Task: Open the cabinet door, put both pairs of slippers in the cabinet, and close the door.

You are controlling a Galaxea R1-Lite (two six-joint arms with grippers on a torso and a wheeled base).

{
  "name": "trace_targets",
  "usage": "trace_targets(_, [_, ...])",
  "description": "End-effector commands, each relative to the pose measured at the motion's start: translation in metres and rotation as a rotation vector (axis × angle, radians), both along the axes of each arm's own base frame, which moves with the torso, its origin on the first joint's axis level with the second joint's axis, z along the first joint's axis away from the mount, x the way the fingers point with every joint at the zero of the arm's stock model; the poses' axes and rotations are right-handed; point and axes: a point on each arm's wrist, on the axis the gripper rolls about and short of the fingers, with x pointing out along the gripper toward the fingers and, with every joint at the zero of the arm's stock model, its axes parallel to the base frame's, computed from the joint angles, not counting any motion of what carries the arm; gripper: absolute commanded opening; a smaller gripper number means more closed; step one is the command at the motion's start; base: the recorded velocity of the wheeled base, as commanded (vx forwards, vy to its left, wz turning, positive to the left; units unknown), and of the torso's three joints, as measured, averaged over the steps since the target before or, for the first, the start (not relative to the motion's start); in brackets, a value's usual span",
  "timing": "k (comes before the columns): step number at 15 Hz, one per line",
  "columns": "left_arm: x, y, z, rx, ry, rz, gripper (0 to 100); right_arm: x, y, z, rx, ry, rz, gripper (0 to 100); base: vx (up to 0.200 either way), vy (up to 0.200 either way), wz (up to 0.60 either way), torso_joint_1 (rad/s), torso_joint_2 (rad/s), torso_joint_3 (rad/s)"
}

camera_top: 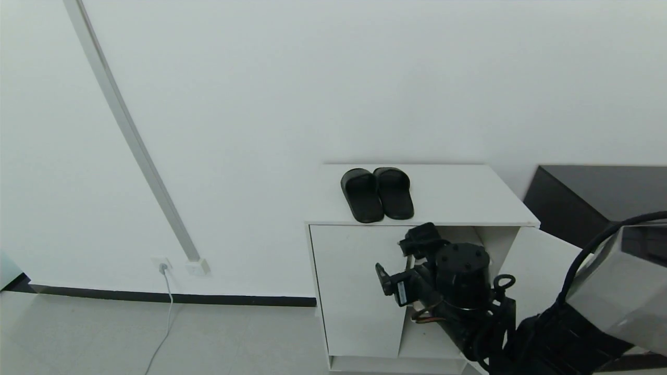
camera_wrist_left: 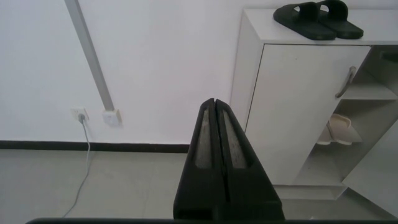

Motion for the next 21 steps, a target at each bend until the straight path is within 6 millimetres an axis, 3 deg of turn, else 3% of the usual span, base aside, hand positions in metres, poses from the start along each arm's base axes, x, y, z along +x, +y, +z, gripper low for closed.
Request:
trace_targets(1, [0.0,0.0,0.0,0.0,0.0,0.001,0,0.002,0.016,0.058,0.141,-0.018,0.004,100,0.0,0.0,0.0,0.0,0.0,0.0])
trace_targets(2, [0.0,0.0,0.0,0.001,0.0,0.001,0,0.011,0.029,0.075,0.161,0.006,-0.023,100,0.0,0.0,0.0,0.0,0.0,0.0])
trace_targets(3, [0.0,0.0,0.0,0.0,0.0,0.0,0,0.018,0.036,0.079,0.162,0.006,-0.052,100,0.0,0.0,0.0,0.0,0.0,0.0])
trace_targets(5, [0.0,0.0,0.0,0.001,0.0,0.001,0,0.032,0.043,0.072,0.157,-0.005,-0.107,100,0.0,0.0,0.0,0.0,0.0,0.0])
trace_targets(9, [0.0,0.0,0.0,0.005,0.0,0.003,0,0.049,0.035,0.052,0.119,0.024,-0.148,100,0.0,0.0,0.0,0.0,0.0,0.0])
trace_targets(21, [0.0,0.0,0.0,0.003,0.0,0.001,0,0.06,0.035,0.031,0.099,0.045,-0.149,100,0.2,0.0,0.0,0.002,0.0,-0.001])
